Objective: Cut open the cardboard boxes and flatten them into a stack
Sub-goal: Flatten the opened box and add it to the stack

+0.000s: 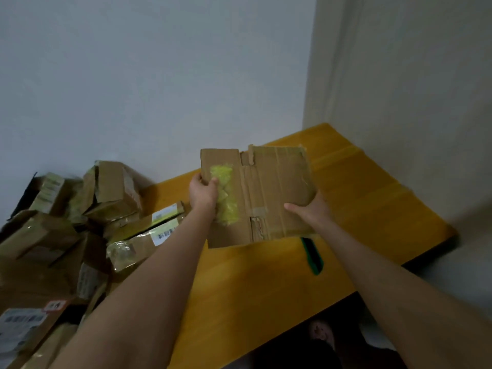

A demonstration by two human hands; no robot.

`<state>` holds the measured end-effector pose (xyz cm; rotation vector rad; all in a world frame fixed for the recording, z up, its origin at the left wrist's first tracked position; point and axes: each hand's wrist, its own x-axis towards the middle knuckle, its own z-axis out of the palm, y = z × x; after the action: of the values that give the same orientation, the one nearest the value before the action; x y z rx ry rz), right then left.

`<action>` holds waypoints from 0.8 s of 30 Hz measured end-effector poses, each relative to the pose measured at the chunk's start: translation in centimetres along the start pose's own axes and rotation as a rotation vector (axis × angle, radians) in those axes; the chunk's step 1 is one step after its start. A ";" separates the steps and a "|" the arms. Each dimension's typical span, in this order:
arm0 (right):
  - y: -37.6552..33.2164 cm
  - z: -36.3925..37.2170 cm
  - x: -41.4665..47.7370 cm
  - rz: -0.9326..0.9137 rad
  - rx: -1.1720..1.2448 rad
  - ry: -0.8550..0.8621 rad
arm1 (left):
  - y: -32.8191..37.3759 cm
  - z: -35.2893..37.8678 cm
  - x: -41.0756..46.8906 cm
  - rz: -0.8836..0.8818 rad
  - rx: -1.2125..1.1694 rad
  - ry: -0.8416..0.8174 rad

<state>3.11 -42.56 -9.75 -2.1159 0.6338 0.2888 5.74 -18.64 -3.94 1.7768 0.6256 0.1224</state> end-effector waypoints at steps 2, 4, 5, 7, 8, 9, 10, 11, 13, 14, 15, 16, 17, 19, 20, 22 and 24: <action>-0.2 -1.3 2.2 -0.002 -0.045 0.054 | 0.7 2.3 0.8 0.004 0.021 -0.048; -0.4 -2.8 5.0 0.012 -0.115 0.085 | 1.1 5.2 1.6 -0.019 0.059 -0.127; -0.5 -3.7 6.6 0.020 -0.149 0.098 | 1.1 6.8 2.0 -0.039 0.077 -0.165; -0.5 -5.3 10.1 0.017 -0.221 0.118 | 1.2 10.5 3.0 -0.084 0.100 -0.209; -0.4 -6.2 12.0 0.012 -0.257 0.123 | 1.1 12.5 3.4 -0.113 0.095 -0.212; -0.4 -7.1 13.9 0.008 -0.289 0.129 | 1.2 14.6 3.9 -0.143 0.088 -0.208; -0.4 -8.0 15.7 0.008 -0.322 0.132 | 1.3 16.7 4.3 -0.174 0.091 -0.207; -0.3 -8.9 17.4 0.011 -0.360 0.128 | 1.3 18.7 4.6 -0.202 0.108 -0.209; -0.2 -10.4 20.8 0.009 -0.437 0.109 | 1.5 22.4 5.2 -0.241 0.159 -0.211; -0.2 -11.1 22.4 0.004 -0.476 0.100 | 1.6 24.0 5.6 -0.257 0.182 -0.210; -0.3 -11.6 24.0 -0.001 -0.514 0.094 | 1.8 25.5 6.1 -0.269 0.199 -0.211; -0.3 -12.0 25.4 -0.007 -0.546 0.086 | 1.8 26.8 6.7 -0.279 0.208 -0.210; -0.4 -12.3 26.7 -0.010 -0.574 0.076 | 1.8 27.9 7.2 -0.286 0.216 -0.206; -0.6 -12.6 28.7 -0.012 -0.627 0.048 | 1.6 29.7 8.4 -0.292 0.234 -0.200; -0.6 -12.6 29.3 -0.016 -0.654 0.031 | 1.5 30.4 8.9 -0.296 0.237 -0.201; -0.6 -12.3 30.1 -0.040 -0.683 -0.015 | 1.2 31.6 9.7 -0.305 0.241 -0.216; -0.7 -11.6 30.4 -0.079 -0.696 -0.060 | 1.1 32.4 10.2 -0.298 0.261 -0.244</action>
<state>28.77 -61.74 -15.33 -2.7718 0.4463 0.5918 27.61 -42.05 -15.24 1.8862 0.7450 -0.3902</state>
